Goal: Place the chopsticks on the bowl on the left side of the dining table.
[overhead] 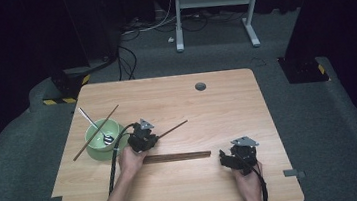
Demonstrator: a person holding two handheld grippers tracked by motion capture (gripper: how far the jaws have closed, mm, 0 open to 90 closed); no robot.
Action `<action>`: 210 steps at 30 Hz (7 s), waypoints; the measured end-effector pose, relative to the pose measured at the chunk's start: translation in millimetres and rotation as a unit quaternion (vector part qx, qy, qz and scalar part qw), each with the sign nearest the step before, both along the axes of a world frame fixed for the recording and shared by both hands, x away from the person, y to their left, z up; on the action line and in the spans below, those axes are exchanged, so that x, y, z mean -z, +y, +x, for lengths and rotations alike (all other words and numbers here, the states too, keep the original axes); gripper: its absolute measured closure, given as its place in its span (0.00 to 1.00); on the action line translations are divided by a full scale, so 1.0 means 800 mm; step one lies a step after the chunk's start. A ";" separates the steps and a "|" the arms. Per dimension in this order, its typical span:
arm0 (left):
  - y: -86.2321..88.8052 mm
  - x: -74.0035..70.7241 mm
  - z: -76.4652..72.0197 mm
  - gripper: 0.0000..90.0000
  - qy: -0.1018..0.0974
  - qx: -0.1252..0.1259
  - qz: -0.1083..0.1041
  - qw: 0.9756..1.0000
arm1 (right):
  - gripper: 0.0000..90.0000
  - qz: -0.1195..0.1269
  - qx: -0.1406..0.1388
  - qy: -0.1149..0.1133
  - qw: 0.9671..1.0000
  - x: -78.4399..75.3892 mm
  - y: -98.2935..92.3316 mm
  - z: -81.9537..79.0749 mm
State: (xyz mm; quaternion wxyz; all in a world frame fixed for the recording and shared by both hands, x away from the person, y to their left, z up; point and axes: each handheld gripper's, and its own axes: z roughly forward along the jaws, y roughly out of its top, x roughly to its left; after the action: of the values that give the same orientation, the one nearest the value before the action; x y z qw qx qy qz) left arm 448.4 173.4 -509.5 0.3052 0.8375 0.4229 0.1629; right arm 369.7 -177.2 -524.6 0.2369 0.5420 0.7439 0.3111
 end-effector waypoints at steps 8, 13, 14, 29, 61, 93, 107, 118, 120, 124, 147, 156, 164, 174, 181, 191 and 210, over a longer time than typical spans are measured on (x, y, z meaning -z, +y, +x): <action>0.009 0.000 -0.002 0.91 -0.001 0.001 0.004 1.000 | 0.24 0.000 0.000 0.000 1.000 0.000 0.000 0.000; 0.015 0.000 -0.004 0.93 -0.001 0.001 0.001 1.000 | 0.24 0.000 0.000 0.000 1.000 0.000 0.000 0.000; 0.015 0.000 -0.004 0.93 -0.002 0.001 0.001 1.000 | 0.24 0.000 0.000 0.000 1.000 0.000 0.000 0.000; 0.013 -0.001 -0.005 0.94 -0.009 0.015 0.021 1.000 | 0.24 0.000 -0.001 0.000 1.000 0.000 0.000 0.000; 0.041 -0.062 -0.035 0.94 -0.042 0.019 -0.035 0.998 | 0.24 0.000 -0.001 0.000 1.000 0.000 0.000 0.000; 0.114 -0.102 -0.053 0.94 -0.052 -0.024 -0.038 0.998 | 0.24 0.000 -0.001 0.000 1.000 0.000 0.000 0.000; 0.154 -0.110 -0.054 0.94 -0.048 -0.057 -0.016 0.997 | 0.24 -0.001 -0.001 0.000 1.000 0.000 0.000 0.000; 0.172 -0.111 -0.053 0.94 -0.048 -0.075 0.018 0.996 | 0.24 -0.001 -0.001 0.000 1.000 0.000 0.000 0.000; 0.173 -0.110 -0.052 0.94 -0.048 -0.078 0.027 0.995 | 0.24 -0.001 -0.001 0.000 1.000 0.000 0.000 0.000; 0.177 -0.108 -0.050 0.94 -0.045 -0.084 0.044 0.995 | 0.24 -0.001 -0.001 0.000 1.000 0.000 0.000 0.000; 0.192 -0.093 -0.044 0.94 -0.035 -0.099 0.074 0.992 | 0.24 0.000 -0.001 0.000 1.000 0.000 0.000 0.000; 0.194 -0.088 -0.042 0.93 -0.032 -0.104 0.078 0.991 | 0.24 0.000 -0.001 0.000 1.000 0.000 0.000 0.000; 0.198 -0.088 -0.042 0.93 -0.032 -0.106 0.076 0.991 | 0.24 0.000 -0.001 0.000 1.000 0.000 0.000 0.000; 0.203 -0.096 -0.054 0.85 -0.049 -0.112 0.047 0.991 | 0.24 0.000 -0.001 0.000 1.000 0.000 0.000 0.000; 0.208 -0.098 -0.070 0.69 -0.059 -0.132 0.047 0.988 | 0.24 0.000 -0.001 0.000 1.000 0.000 0.000 0.000; 0.217 -0.095 -0.086 0.51 -0.058 -0.159 0.057 0.984 | 0.24 0.000 -0.001 0.000 1.000 0.000 0.000 0.000; 0.224 -0.079 -0.099 0.48 -0.042 -0.174 0.068 0.981 | 0.24 -0.002 -0.003 -0.001 1.000 0.000 0.000 0.000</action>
State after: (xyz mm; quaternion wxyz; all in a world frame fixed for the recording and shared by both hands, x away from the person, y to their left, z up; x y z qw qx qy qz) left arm 369.4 352.7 -446.7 0.2317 0.7625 0.5368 0.2771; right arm 369.6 -177.3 -524.5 0.2375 0.5395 0.7457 0.3107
